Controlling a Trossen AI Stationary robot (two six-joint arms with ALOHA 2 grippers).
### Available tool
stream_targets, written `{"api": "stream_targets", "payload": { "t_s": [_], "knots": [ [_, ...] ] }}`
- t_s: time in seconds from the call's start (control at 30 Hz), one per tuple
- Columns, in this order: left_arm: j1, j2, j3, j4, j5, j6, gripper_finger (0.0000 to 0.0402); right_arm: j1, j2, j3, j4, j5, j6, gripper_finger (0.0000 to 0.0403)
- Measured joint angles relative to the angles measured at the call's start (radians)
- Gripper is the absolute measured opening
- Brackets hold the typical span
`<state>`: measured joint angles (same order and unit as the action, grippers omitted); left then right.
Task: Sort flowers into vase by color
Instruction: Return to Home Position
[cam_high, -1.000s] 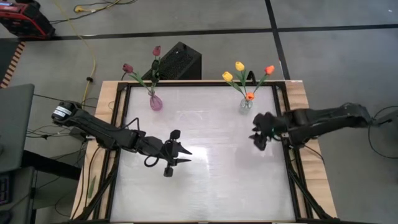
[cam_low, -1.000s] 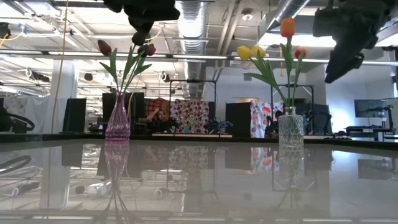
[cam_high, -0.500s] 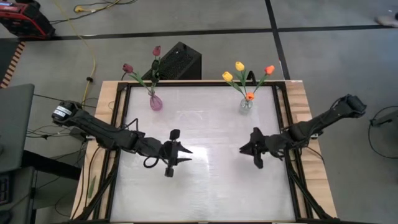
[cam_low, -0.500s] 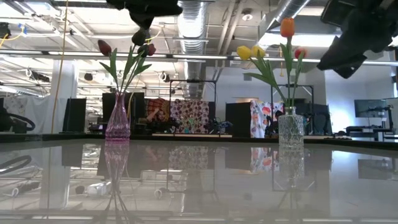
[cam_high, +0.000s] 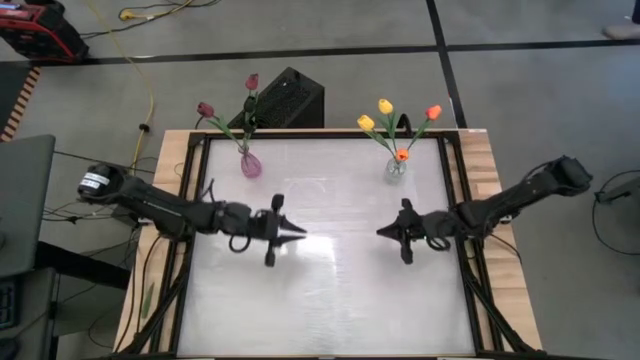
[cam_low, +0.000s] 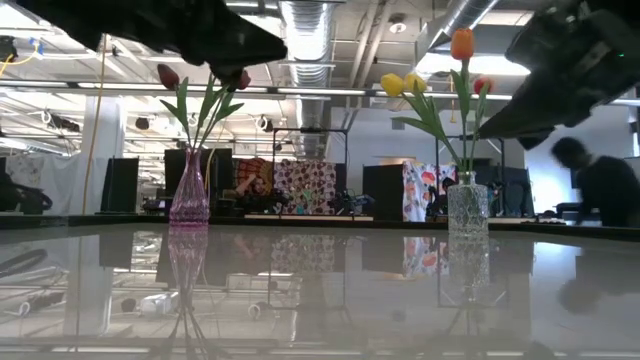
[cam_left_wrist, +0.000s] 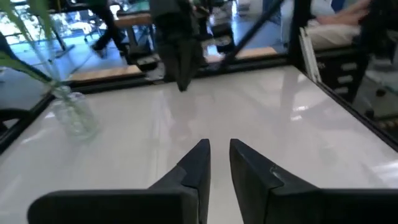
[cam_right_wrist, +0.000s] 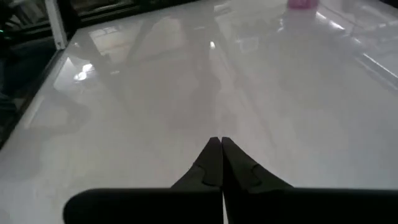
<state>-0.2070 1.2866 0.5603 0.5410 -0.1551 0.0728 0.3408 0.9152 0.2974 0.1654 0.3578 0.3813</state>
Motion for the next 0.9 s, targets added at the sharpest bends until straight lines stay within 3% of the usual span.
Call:
{"api": "stream_targets", "payload": {
  "t_s": [0.17,0.37,0.57,0.9],
  "knots": [
    [0.124,-0.051,-0.026,0.005,0.134,-0.032,0.004,-0.166,-0.057,0.0,-0.016,-0.175,-0.072,0.0019],
    [0.183,-0.193,-0.107,-0.02,0.107,-0.079,0.0027,-0.359,-0.161,0.0,-0.141,-0.33,-0.099,0.0018],
    [0.185,-0.392,-0.243,-0.005,0.038,-0.138,0.0014,-0.462,-0.307,0.0,-0.273,-0.334,-0.113,0.002],
    [0.185,-0.602,-0.387,-0.009,0.039,-0.2,0.0011,-0.444,-0.478,-0.039,-0.292,-0.261,-0.145,0.0022]
  ]
}}
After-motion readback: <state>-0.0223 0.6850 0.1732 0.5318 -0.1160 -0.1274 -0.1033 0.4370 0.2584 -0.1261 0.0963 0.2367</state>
